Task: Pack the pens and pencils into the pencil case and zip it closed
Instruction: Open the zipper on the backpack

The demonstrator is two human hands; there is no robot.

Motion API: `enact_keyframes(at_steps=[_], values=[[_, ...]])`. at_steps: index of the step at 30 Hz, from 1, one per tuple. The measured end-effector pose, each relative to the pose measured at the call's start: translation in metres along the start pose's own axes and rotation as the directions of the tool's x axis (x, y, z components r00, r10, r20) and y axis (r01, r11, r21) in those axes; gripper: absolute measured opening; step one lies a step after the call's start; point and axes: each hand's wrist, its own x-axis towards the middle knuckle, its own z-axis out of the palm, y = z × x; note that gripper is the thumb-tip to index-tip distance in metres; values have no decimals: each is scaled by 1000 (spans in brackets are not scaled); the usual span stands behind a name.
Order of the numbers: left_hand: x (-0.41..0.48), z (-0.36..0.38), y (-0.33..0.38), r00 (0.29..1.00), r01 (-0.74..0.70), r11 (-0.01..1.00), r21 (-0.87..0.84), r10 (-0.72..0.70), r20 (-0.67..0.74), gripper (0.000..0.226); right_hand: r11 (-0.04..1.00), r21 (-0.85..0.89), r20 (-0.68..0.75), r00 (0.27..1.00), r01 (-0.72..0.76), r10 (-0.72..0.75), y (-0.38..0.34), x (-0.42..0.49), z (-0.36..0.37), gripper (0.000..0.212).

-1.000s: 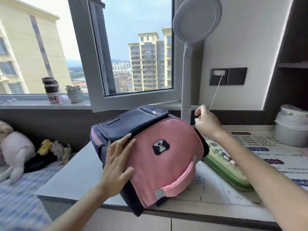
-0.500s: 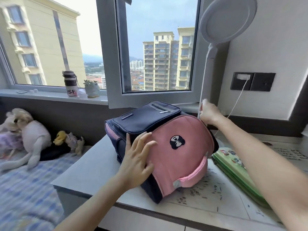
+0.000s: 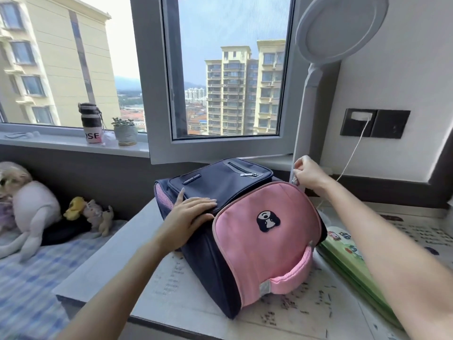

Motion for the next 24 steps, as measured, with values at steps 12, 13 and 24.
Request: enact_keyframes(at_steps=[12,13,24], values=[[26,-3,-2,957,163,968,-190,-202,-207,27,693,-229,295,727,684,-620,-111,-73,74,23],[27,-3,-2,951,190,960,-207,-232,-206,26,638,-204,317,667,742,-674,-117,-93,80,25],[38,-15,4,910,352,868,-351,-405,-88,30,-133,-341,596,105,931,-796,-35,-225,95,16]])
